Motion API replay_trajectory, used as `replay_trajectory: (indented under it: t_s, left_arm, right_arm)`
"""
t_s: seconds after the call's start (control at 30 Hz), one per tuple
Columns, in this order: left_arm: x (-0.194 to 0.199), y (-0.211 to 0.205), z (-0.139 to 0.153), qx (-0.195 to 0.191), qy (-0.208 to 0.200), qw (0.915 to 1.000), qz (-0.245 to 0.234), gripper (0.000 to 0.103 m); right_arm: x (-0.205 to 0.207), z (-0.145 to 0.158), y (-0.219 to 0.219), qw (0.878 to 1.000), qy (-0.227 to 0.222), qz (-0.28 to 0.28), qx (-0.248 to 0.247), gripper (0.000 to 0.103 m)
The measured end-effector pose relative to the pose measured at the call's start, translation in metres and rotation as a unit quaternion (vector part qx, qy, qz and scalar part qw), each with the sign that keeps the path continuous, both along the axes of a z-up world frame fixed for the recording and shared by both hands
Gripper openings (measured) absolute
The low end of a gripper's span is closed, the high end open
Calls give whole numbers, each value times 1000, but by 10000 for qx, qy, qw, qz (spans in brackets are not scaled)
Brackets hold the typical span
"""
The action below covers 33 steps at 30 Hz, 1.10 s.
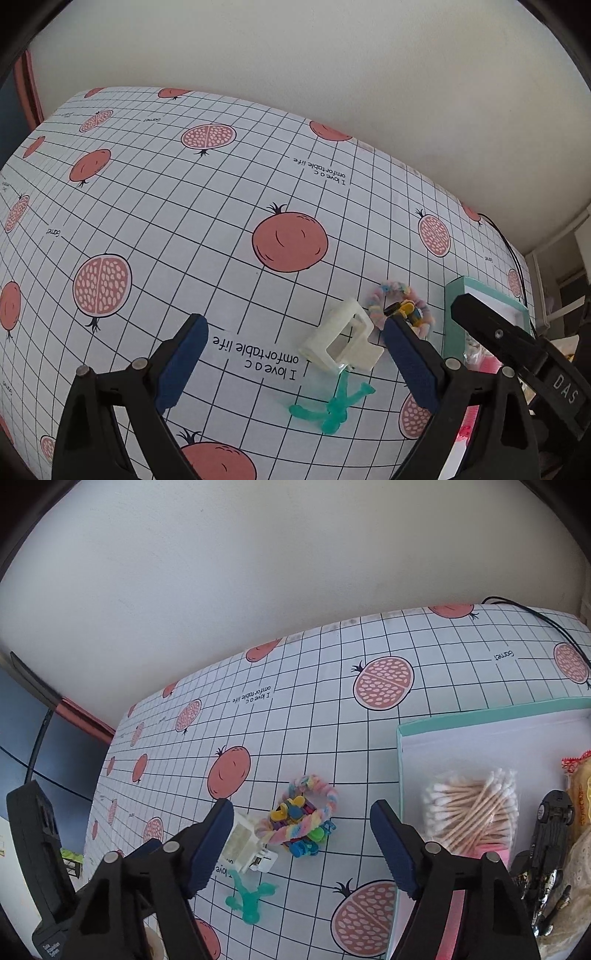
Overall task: Organize objects
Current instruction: 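Move the left tool to the white hair clip while the right tool approaches the rainbow hair tie, then grasp the white hair clip with the left tool while the right tool grasps the rainbow hair tie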
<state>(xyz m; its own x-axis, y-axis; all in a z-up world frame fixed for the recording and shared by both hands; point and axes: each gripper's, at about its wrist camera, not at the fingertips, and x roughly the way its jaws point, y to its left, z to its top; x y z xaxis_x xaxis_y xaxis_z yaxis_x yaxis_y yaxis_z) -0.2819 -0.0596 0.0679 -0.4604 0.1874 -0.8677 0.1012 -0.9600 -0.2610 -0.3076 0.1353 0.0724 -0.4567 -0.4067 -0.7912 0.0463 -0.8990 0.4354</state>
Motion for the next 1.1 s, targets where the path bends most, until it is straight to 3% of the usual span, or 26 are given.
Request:
replay_trajectory:
  t_s: [0.2, 0.33, 0.9, 1.07, 1.1]
  left_arm:
    - [-2, 9, -6, -58, -107, 9993, -350, 96]
    - [-2, 17, -11, -149, -192, 9977, -631, 96]
    - [-3, 45, -17, -475, -30, 9934, -1044, 96]
    - [-5, 46, -22, -505, -1, 9933, -1041, 93]
    - [-5, 47, -23, -514, 2, 9932, -1045, 87]
  right_arm:
    - [-12, -8, -5, 9997, -240, 76, -16, 57]
    - [-15, -12, -5, 9994, -339, 39, -1, 51]
    - [-21, -31, 2, 9974, -685, -156, -138, 37]
    - [-21, -33, 2, 9971, -703, -188, -199, 32]
    - [-22, -33, 2, 9971, -704, -191, -212, 31]
